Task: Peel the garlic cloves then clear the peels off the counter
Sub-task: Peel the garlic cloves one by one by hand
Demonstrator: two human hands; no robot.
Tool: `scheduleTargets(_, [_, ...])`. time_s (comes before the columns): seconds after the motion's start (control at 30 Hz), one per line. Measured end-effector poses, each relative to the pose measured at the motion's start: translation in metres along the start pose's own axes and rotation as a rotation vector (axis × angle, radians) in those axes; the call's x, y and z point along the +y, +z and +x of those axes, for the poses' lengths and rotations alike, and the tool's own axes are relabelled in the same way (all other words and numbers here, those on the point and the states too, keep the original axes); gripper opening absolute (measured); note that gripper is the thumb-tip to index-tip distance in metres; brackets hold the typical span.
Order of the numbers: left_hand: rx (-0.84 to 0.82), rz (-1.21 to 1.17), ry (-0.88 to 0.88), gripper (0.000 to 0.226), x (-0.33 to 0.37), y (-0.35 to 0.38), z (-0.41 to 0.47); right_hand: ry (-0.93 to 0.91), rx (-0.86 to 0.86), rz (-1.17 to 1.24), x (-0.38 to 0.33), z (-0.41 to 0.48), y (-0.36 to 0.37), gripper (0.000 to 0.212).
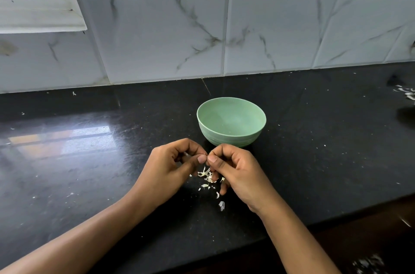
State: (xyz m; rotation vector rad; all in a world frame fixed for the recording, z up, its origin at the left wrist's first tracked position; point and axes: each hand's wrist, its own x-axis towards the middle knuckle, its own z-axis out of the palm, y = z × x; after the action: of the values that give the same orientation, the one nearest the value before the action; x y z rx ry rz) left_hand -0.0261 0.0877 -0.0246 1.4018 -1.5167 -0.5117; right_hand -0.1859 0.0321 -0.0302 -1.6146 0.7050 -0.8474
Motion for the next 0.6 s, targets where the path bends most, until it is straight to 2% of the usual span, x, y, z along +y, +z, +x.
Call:
scheduleTargets(0.1, [-0.02, 0.048, -0.051, 0.012, -0.001, 0.002, 0.0, -0.211, 0.111, -0.298, 0.005, 0.001, 0.0, 0.012])
scheduleTargets(0.17, [-0.028, 0.013, -0.094, 0.015, -0.002, 0.002, 0.001, -0.321, 0.158, -0.4, 0.007, 0.002, 0.001, 0.01])
scheduleTargets(0.27, [-0.016, -0.071, -0.154, 0.019, -0.003, 0.003, 0.003, -0.352, 0.212, -0.361, 0.01, 0.004, 0.001, 0.005])
scheduleTargets(0.33, [-0.015, -0.098, -0.154, 0.022, -0.003, 0.004, 0.002, -0.334, 0.217, -0.33, 0.012, 0.005, 0.0, 0.013])
scheduleTargets(0.43, [-0.03, -0.122, -0.108, 0.027, -0.005, 0.004, 0.002, -0.312, 0.19, -0.29, 0.013, 0.006, 0.001, 0.019])
scheduleTargets(0.6, [-0.059, -0.061, -0.038, 0.029, -0.005, 0.004, 0.002, -0.335, 0.186, -0.197, 0.012, 0.005, 0.003, 0.012])
